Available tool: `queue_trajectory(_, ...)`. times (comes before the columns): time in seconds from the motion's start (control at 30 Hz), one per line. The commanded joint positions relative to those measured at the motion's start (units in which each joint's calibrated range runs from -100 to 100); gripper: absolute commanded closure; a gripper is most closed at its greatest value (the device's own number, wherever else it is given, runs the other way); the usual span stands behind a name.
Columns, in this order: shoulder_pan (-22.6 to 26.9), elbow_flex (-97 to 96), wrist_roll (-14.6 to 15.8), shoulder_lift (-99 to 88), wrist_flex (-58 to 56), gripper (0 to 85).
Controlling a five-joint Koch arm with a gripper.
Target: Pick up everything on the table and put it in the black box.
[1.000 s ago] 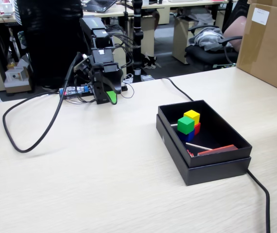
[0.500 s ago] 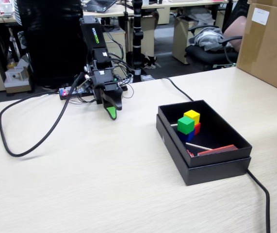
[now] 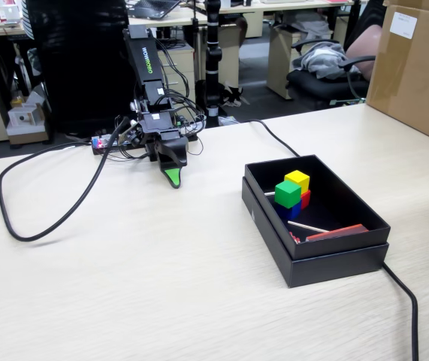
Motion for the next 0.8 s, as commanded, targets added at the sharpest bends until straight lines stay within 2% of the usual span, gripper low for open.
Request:
queue_trajectory(0.0,0.0,-2.49,0.0,-0.13,-1.43,36.4)
queue_trajectory(0.77,0.0,-2.12,0.0,-0.13,-1.35,36.6)
